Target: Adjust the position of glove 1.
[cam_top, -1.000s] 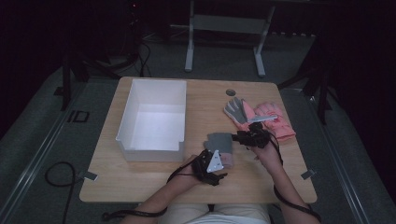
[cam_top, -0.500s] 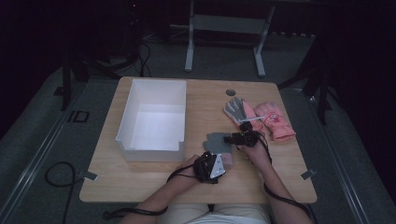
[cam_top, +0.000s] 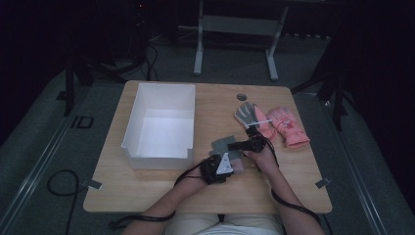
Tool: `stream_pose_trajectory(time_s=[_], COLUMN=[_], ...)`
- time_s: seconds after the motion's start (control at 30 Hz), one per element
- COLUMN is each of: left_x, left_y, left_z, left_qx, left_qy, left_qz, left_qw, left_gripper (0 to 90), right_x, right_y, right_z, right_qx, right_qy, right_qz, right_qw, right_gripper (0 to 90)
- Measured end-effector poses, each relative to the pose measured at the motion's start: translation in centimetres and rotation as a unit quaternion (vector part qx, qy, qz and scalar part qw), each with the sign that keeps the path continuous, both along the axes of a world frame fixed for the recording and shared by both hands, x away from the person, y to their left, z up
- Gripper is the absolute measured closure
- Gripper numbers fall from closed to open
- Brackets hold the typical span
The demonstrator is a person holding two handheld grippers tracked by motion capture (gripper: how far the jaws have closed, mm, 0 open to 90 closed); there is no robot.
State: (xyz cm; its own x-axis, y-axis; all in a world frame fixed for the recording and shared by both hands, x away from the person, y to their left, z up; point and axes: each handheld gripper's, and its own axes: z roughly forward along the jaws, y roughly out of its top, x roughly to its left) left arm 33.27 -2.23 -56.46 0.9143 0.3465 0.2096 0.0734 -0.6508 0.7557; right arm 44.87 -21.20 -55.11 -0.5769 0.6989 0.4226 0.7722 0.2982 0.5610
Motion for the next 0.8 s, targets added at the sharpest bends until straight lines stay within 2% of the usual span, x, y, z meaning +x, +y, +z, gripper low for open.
stream_pose_trajectory(time_s=[0.07,0.17,0.23,0.43,0.57,0.6,0.63,0.7,0.77,0.8], left_x=[0.0,-0.2,-0.4,-0.7,-1.2,-1.3,-1.3,-1.4,-1.5,-1.5], left_y=[0.0,-0.3,-0.6,-1.2,-1.4,-1.4,-1.4,-1.3,-1.3,-1.3], left_z=[0.3,0.9,1.6,3.8,5.5,6.2,6.2,7.6,8.5,8.5], left_qx=[0.003,0.017,0.026,0.029,0.028,0.029,0.029,0.027,0.028,0.028], left_qy=[0.002,0.002,0.002,0.002,-0.020,-0.022,-0.022,-0.022,-0.024,-0.024], left_qz=[0.000,-0.002,-0.009,-0.018,-0.026,-0.030,-0.030,-0.034,-0.036,-0.036], left_qw=[1.0000,0.9999,0.9996,0.9994,0.9991,0.9989,0.9989,0.9988,0.9987,0.9987], left_gripper=[72.3,72.7,72.9,73.3,73.4,73.4,73.5,73.5,73.6,73.5], right_x=[-0.1,-0.4,-0.6,-1.6,-2.3,-2.5,-2.5,-3.1,-3.3,-3.3], right_y=[0.4,0.2,-0.3,-1.5,-1.9,-2.0,-2.0,-2.2,-2.3,-2.3], right_z=[0.2,0.9,1.4,3.6,5.2,5.7,5.7,7.2,8.1,8.1], right_qx=[-0.011,-0.011,-0.002,0.008,0.013,0.014,0.014,0.019,0.023,0.023], right_qy=[-0.007,-0.015,-0.015,-0.032,-0.053,-0.060,-0.060,-0.078,-0.084,-0.084], right_qz=[0.003,0.005,0.009,0.011,0.012,0.012,0.012,0.013,0.015,0.015], right_qw=[0.9999,0.9998,0.9998,0.9994,0.9984,0.9980,0.9980,0.9966,0.9960,0.9960], right_gripper=[74.4,75.0,75.1,75.3,75.3,75.4,75.4,75.4,75.4,75.4])
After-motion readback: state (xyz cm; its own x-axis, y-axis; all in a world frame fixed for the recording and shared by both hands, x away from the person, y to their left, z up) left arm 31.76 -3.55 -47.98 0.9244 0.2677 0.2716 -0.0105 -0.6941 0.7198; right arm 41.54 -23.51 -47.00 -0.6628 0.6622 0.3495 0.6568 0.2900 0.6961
